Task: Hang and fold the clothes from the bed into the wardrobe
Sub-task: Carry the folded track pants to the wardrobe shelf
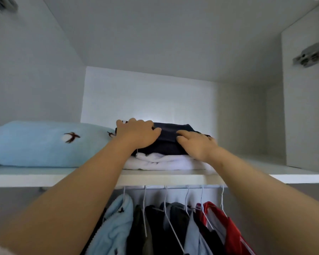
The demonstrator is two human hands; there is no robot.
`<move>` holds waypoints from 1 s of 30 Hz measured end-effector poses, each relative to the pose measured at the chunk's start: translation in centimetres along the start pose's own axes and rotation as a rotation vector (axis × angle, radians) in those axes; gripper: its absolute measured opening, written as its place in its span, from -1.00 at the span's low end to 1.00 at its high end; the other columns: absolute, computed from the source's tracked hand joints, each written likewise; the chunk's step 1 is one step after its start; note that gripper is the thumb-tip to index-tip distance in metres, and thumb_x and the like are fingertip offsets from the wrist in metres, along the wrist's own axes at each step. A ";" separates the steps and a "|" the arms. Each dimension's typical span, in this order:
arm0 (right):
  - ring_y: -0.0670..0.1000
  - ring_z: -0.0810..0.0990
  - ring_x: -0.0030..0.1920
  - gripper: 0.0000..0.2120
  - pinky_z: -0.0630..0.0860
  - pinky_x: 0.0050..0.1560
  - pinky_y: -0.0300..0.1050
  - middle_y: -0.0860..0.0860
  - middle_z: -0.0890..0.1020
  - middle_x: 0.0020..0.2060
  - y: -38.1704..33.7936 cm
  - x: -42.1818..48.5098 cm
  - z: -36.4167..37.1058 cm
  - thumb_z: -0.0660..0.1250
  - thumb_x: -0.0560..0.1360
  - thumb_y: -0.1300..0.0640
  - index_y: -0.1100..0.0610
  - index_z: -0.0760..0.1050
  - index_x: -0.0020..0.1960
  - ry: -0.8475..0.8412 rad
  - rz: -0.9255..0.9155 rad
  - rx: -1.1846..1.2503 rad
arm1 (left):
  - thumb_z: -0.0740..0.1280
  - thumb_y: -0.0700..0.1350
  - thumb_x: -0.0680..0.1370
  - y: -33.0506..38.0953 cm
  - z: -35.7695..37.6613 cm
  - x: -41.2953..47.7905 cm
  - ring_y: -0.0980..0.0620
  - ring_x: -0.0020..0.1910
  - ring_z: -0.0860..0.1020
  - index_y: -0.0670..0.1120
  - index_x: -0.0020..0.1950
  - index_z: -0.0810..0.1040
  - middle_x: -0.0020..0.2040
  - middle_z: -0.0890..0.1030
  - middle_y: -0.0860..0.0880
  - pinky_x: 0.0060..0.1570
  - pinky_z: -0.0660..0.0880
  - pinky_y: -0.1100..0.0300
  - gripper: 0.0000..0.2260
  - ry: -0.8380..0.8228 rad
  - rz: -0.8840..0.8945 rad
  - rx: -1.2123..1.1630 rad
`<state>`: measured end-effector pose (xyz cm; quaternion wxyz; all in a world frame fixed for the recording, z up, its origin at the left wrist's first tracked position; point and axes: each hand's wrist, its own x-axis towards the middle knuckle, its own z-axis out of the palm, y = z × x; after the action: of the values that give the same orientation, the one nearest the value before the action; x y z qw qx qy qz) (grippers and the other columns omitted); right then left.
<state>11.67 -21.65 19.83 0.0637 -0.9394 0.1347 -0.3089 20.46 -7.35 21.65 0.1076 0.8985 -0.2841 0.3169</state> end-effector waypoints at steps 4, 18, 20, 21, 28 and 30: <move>0.11 0.45 0.20 -0.68 0.34 0.20 -0.05 0.07 0.54 0.16 -0.3 -4.6 -2.0 0.04 0.60 0.05 0.15 0.47 0.18 0.038 0.061 0.439 | 0.13 0.06 0.55 2.2 -0.9 -2.3 -0.07 0.12 0.45 0.07 0.08 0.48 0.08 0.55 0.02 0.22 0.17 -0.02 -0.80 0.220 0.077 -0.241; -0.02 0.47 0.03 -0.73 0.37 0.02 -0.18 -0.06 0.52 0.03 9.5 -33.3 -13.5 0.17 0.57 0.10 -0.03 0.50 0.22 0.475 0.744 0.261 | 0.28 -0.06 0.50 26.4 -2.1 -18.9 0.17 -0.19 0.57 0.08 -0.25 0.53 -0.23 0.59 0.12 -0.24 0.42 0.35 -0.86 -0.386 0.577 -1.377; -0.06 0.50 -0.09 -0.74 0.39 -0.11 -0.21 -0.10 0.54 -0.06 10.5 -39.5 -15.1 0.17 0.56 0.09 -0.05 0.50 0.21 0.546 0.880 0.221 | 0.28 -0.09 0.50 31.4 -3.0 -23.9 0.02 -0.05 0.60 0.08 -0.27 0.52 -0.13 0.63 0.02 -0.08 0.45 0.23 -0.85 -0.516 0.666 -1.438; -0.09 0.49 -0.15 -0.74 0.40 -0.17 -0.23 -0.12 0.53 -0.11 10.7 -42.9 -15.9 0.17 0.56 0.10 -0.04 0.49 0.21 0.586 0.947 0.204 | 0.28 -0.09 0.50 33.7 -3.7 -26.8 -0.01 -0.03 0.60 0.08 -0.27 0.52 -0.10 0.64 0.00 -0.06 0.45 0.19 -0.84 -0.584 0.723 -1.449; -0.19 0.44 -0.25 -0.75 0.35 -0.30 -0.29 -0.19 0.47 -0.21 8.1 -67.6 -20.9 0.16 0.56 0.11 -0.02 0.50 0.19 0.848 1.363 0.069 | 0.25 -0.07 0.49 43.4 -10.9 -49.9 0.05 -0.09 0.61 0.08 -0.19 0.55 -0.16 0.63 0.08 -0.10 0.51 0.17 -0.89 -1.046 1.073 -1.529; -0.18 0.44 -0.25 -0.74 0.35 -0.29 -0.28 -0.14 0.50 -0.17 6.1 -74.7 -21.8 0.16 0.56 0.12 0.01 0.51 0.19 0.904 1.469 0.031 | 0.24 -0.07 0.50 44.5 -13.0 -56.7 0.06 -0.10 0.60 0.10 -0.18 0.53 -0.17 0.62 0.08 -0.13 0.51 0.17 -0.88 -1.151 1.143 -1.530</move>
<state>-60.34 -6.42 -6.00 0.2004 -0.4002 0.7162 -0.5354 -48.07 -13.66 -3.47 0.3232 0.3455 -0.7838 -0.4022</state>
